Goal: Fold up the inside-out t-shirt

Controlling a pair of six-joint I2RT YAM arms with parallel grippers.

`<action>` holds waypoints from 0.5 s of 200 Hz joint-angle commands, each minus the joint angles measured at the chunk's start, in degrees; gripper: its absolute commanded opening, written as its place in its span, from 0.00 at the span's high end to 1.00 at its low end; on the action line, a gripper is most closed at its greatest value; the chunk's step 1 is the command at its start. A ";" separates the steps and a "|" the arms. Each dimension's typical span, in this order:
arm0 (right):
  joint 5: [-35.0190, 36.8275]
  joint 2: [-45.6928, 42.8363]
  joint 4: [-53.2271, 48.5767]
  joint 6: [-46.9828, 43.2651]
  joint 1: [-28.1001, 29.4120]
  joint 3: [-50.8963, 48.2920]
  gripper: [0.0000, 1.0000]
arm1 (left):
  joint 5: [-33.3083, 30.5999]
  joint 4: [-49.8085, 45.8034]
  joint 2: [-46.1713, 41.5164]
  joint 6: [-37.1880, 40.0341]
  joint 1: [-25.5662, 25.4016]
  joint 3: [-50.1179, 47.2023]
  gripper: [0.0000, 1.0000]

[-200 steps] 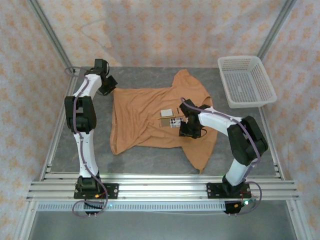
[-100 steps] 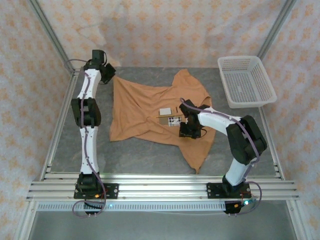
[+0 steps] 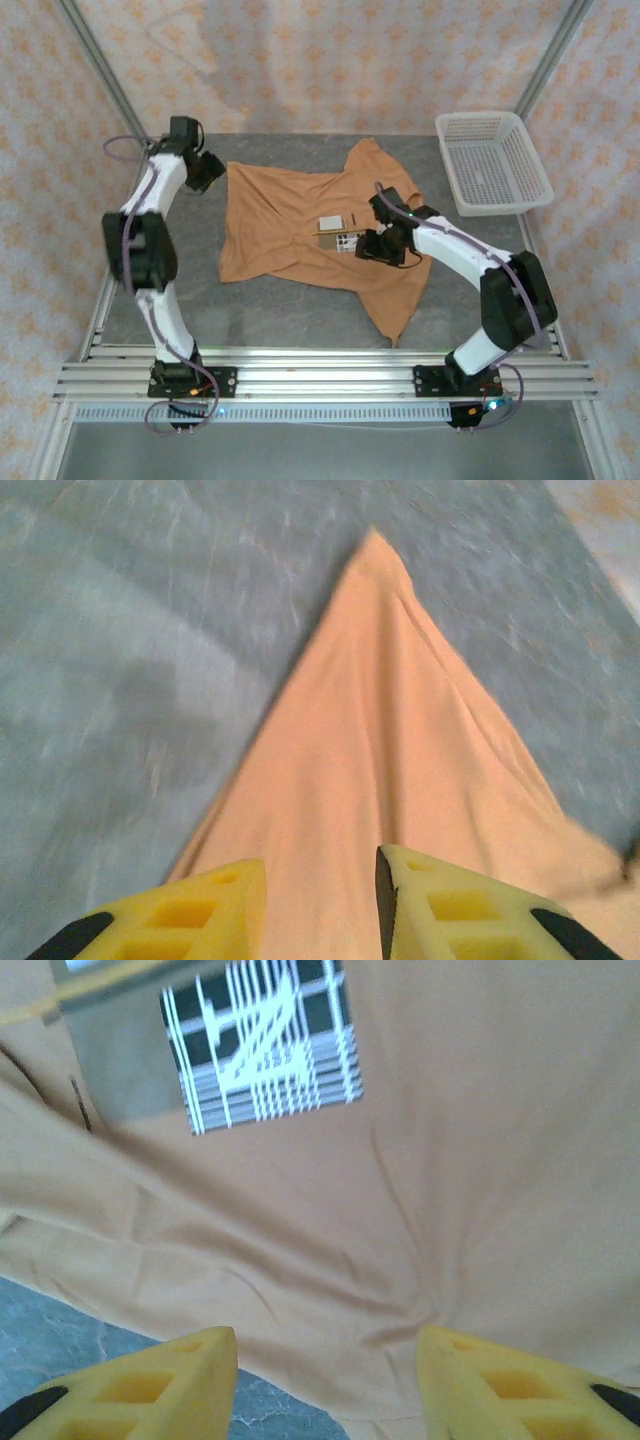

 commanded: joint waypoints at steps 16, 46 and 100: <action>8.04 0.44 -1.92 0.09 -6.25 -0.78 0.49 | 3.86 12.79 -10.47 -2.58 -8.04 -23.10 0.64; 9.67 3.09 -2.32 -1.39 -9.22 -0.21 0.49 | 4.89 15.77 -8.34 -3.36 -9.90 -28.63 0.65; 10.42 11.65 1.74 -1.46 -11.48 -1.96 0.49 | 0.12 11.23 2.77 2.66 -3.33 -23.22 0.68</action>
